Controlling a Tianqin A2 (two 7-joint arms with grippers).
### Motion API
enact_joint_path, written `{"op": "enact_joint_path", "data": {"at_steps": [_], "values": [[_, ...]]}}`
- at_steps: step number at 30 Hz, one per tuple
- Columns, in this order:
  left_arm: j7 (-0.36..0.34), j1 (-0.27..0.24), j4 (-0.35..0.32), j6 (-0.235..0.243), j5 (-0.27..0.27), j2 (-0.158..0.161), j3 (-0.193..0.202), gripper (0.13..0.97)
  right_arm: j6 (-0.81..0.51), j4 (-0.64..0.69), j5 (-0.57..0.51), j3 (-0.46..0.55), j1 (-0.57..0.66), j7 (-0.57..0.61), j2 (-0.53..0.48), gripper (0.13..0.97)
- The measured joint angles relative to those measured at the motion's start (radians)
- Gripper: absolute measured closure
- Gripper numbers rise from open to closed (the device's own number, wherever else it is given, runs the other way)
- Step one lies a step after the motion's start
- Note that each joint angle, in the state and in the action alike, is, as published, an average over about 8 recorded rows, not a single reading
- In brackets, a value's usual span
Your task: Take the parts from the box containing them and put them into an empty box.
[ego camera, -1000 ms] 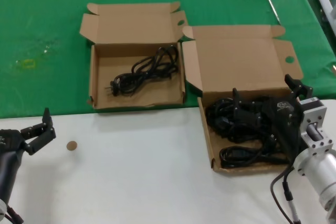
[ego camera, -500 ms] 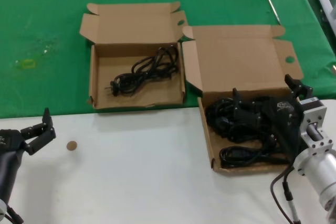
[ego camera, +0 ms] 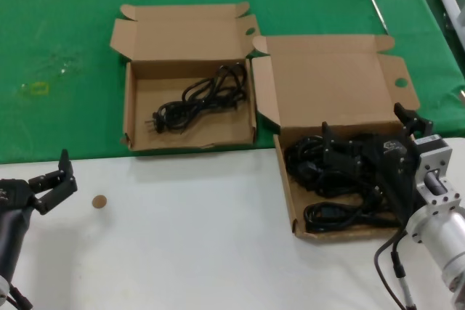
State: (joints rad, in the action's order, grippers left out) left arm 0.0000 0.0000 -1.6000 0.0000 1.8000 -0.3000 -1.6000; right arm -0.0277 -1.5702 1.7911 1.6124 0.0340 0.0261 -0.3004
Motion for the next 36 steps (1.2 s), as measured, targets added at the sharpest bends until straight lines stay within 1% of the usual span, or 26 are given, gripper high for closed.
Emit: {"op": "enact_joint_path", "data": {"at_steps": [36], "values": [[0.000, 0.000, 0.000, 0.000, 0.000, 0.000, 0.000, 0.132, 0.000, 0.000, 0.000, 0.000, 0.000, 0.000, 0.000, 0.129]]}}
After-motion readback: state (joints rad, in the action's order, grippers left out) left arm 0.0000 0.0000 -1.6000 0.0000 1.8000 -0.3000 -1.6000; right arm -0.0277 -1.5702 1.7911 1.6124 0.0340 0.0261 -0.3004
